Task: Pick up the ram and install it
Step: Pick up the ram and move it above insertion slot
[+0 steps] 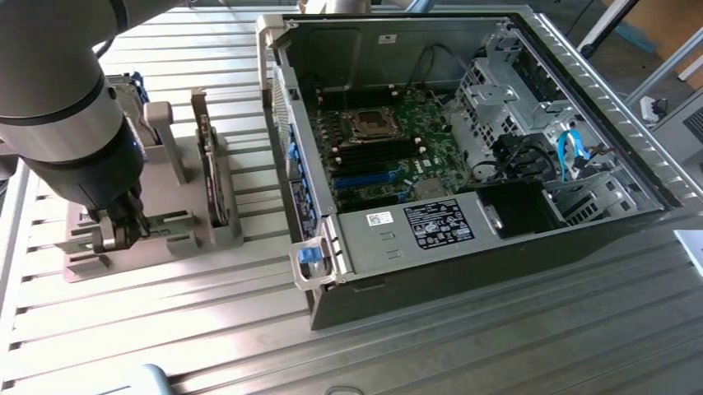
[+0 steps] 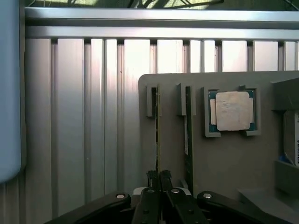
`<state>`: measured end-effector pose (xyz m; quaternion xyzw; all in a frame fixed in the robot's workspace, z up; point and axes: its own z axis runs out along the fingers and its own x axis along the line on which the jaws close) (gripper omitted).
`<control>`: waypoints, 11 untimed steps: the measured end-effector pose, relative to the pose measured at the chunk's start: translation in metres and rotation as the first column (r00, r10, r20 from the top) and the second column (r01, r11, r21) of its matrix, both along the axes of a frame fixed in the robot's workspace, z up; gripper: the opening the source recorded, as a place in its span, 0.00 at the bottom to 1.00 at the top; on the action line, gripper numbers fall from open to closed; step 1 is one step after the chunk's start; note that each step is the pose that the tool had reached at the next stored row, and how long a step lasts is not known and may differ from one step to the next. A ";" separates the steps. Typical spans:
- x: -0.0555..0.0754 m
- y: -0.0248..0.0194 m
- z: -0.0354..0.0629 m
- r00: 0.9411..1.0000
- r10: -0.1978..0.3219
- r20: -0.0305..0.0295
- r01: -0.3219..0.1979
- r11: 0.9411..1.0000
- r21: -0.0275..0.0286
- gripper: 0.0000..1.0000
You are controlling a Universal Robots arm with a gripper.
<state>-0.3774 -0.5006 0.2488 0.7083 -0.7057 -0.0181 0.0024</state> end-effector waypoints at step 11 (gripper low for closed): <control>0.000 0.0000 0.0213 1.000 0.000 0.000 0.000 1.000 0.000 0.12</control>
